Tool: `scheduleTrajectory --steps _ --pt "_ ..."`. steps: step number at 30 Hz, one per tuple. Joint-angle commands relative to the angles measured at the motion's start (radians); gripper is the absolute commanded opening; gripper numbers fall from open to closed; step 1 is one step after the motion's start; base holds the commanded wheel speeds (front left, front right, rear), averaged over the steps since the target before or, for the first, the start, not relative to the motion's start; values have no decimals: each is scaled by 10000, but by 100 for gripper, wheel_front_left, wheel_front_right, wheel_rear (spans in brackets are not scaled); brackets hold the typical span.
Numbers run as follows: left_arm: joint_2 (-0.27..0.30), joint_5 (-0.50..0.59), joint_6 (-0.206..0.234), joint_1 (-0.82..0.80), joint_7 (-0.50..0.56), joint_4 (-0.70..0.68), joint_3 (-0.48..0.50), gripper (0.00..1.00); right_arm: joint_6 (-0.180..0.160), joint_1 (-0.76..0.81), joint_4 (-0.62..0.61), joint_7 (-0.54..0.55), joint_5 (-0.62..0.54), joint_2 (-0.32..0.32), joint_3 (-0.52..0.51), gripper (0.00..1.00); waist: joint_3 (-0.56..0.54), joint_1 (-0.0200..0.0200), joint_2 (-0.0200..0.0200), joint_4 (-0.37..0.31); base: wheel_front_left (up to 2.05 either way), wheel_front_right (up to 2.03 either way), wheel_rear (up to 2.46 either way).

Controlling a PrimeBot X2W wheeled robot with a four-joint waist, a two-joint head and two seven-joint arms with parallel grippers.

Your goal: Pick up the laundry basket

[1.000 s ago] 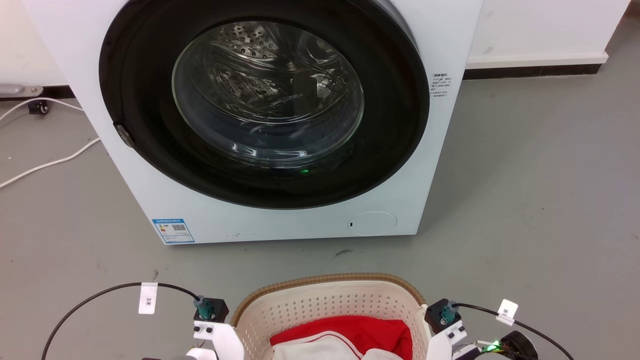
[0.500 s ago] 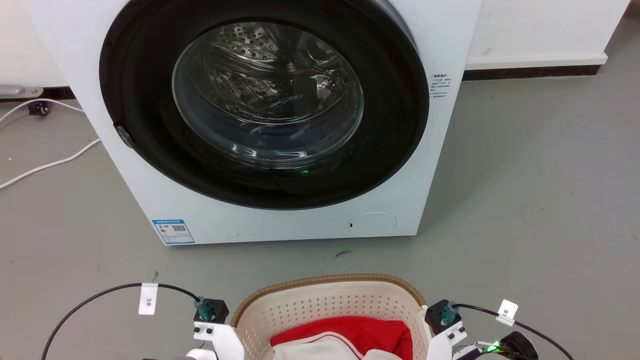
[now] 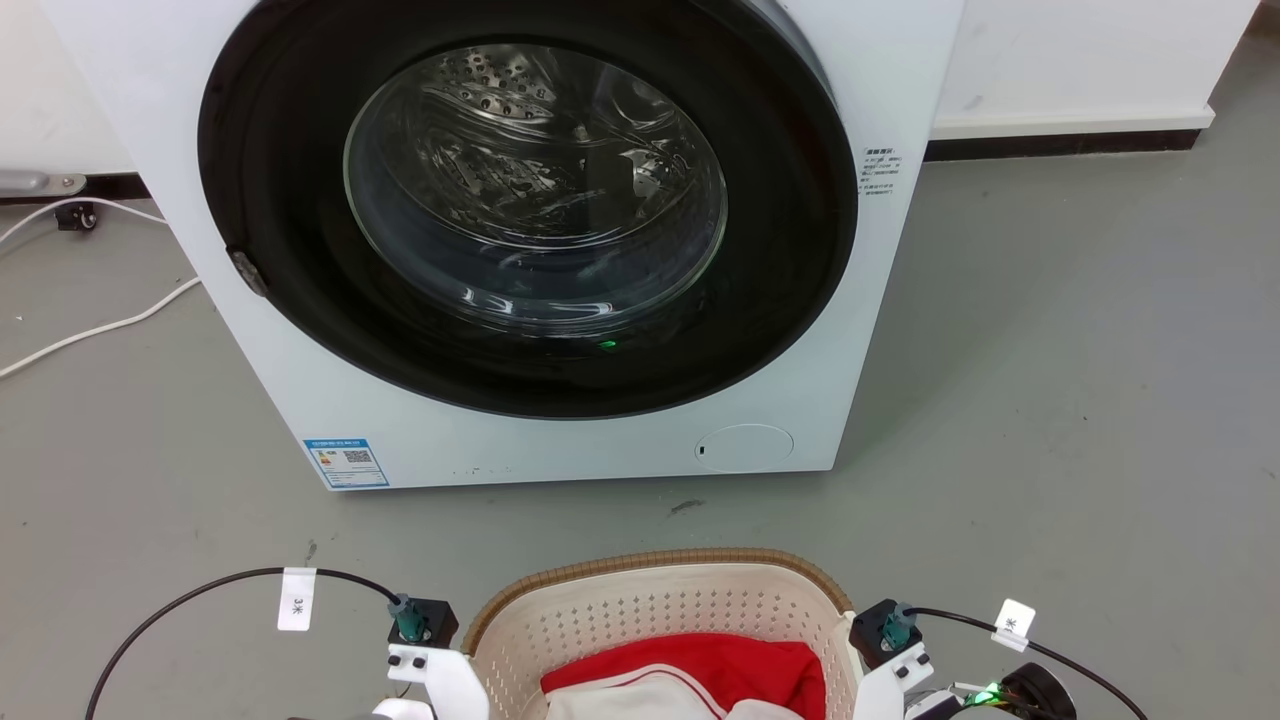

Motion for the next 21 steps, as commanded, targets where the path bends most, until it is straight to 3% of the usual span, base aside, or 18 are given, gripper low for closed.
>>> scheduleTrajectory --steps 1,21 --pt "-5 -30 -99 -178 -56 -63 -74 0 28 -138 2 -48 41 -10 83 0 7 0 -1 -2 0 0 0" --pt "6 -424 -100 -225 -149 16 -461 0 29 -180 31 -92 278 -13 352 0 53 0 -1 -13 0 0 0"
